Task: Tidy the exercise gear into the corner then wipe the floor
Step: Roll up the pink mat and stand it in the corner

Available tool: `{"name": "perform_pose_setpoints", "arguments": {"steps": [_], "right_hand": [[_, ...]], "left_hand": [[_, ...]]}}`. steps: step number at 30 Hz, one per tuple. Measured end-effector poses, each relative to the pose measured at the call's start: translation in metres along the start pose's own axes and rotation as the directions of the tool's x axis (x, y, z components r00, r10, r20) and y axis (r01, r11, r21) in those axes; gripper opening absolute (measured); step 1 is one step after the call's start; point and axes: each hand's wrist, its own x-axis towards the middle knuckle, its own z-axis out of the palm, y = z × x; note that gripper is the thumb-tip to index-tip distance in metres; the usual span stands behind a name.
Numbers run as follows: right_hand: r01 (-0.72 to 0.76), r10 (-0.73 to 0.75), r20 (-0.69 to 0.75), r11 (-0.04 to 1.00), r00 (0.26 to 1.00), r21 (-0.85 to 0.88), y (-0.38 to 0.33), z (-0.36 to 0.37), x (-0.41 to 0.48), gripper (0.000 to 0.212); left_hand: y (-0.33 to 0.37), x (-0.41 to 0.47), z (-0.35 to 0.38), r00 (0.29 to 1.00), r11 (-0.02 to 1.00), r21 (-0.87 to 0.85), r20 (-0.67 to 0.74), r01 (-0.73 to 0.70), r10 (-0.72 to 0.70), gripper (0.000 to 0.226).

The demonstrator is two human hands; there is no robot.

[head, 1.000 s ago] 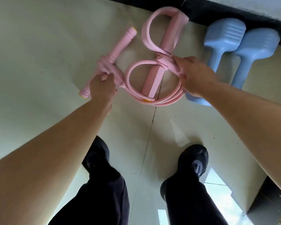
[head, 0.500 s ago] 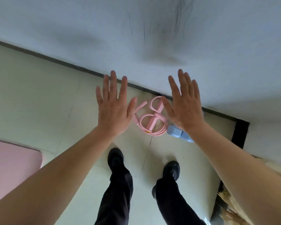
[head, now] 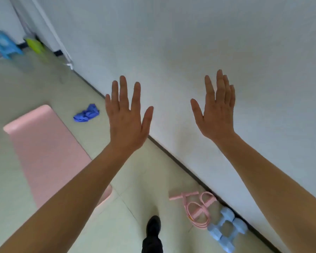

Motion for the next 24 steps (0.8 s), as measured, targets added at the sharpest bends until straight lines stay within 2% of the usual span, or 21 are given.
{"name": "perform_pose_setpoints", "arguments": {"steps": [5,10,12,18,24], "right_hand": [[0.184,-0.173,-0.077,0.966,0.982,0.180,-0.112,-0.036,0.040,0.066],[0.399,-0.370,-0.150,0.857,0.917,0.325,-0.272,-0.067,0.041,0.066],[0.430,-0.403,-0.149,0.832,0.903,0.351,-0.315,-0.069,0.037,0.065],[0.560,-0.538,-0.178,0.724,0.824,0.402,-0.507,-0.077,-0.003,0.065],[0.564,-0.569,-0.142,0.686,0.810,0.460,-0.684,-0.063,-0.042,0.067]], "left_hand": [[-0.052,-0.044,-0.127,0.985,0.963,0.222,-0.111,0.154,-0.131,0.062],[-0.134,-0.100,-0.253,0.947,0.847,0.433,-0.219,0.309,-0.233,0.064],[-0.158,-0.113,-0.281,0.932,0.820,0.451,-0.256,0.351,-0.258,0.064],[-0.269,-0.205,-0.399,0.871,0.716,0.500,-0.334,0.487,-0.360,0.065],[-0.388,-0.285,-0.493,0.865,0.657,0.562,-0.335,0.502,-0.375,0.064]]}}
